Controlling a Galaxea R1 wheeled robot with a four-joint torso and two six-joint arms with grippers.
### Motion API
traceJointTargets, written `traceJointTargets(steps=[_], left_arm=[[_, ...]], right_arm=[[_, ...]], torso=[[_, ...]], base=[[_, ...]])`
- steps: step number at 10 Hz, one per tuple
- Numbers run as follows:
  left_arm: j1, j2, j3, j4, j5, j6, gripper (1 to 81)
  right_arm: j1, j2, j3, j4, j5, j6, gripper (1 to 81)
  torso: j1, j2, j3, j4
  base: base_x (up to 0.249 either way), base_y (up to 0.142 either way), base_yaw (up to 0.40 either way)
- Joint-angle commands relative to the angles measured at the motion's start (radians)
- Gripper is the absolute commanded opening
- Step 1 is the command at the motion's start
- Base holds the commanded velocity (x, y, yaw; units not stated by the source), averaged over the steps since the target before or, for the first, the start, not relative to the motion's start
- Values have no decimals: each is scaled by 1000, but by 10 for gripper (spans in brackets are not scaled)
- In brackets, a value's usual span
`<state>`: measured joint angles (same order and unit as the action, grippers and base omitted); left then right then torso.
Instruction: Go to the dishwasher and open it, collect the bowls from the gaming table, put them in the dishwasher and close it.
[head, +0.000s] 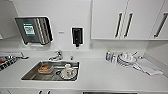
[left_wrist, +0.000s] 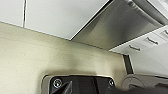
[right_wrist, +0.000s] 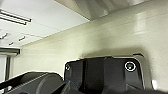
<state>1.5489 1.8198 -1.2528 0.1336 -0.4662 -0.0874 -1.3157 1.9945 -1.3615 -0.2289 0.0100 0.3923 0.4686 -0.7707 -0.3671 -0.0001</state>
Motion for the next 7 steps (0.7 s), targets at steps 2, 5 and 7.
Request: traceJointTargets(steps=[2,5,7], left_arm=[[-74,-219,144,95,-19,-27,811],[-98,-296,189,145,-14,-102,811],[-118,-347,205,259,-20,-224,811]], right_arm=[[86,-84,64,7,-27,3,811],[111,-73,65,10,-31,3,811],[126,-76,75,11,-39,3,811]], torso=[[79,-124,-8,0],[146,-231,-12,0],[191,-303,-36,0]], base=[[0,0,0],[0,0,0],[0,0,0]])
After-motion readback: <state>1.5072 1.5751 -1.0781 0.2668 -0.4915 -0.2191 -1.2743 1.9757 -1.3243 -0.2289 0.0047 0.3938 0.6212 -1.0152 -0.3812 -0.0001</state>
